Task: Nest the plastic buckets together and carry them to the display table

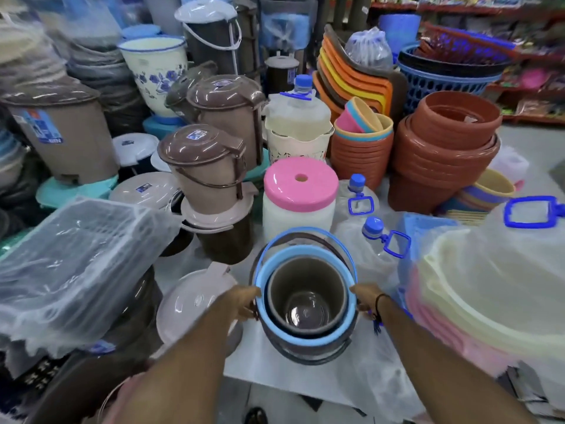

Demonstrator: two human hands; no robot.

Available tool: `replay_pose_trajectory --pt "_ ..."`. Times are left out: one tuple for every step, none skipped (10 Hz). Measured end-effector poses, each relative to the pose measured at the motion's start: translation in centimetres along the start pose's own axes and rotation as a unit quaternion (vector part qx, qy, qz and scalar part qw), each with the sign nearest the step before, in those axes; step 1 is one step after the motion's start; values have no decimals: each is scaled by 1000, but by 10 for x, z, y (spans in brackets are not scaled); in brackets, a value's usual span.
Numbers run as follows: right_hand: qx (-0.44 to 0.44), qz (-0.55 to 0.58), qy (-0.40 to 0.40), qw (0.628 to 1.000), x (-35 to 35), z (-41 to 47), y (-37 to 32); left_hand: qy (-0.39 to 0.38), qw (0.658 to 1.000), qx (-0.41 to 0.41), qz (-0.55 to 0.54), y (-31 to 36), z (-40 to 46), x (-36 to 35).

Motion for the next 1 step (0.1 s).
replay_pose_trajectory --pt "3 -39 14 999 -3 6 -7 -37 996 -1 85 18 14 15"
Point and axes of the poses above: each hand's wrist, its own z-axis towards the middle knuckle, its own x-axis out of the back of the hand, y = z × x, the point moved 7 cm from there along z, towards the middle knuckle
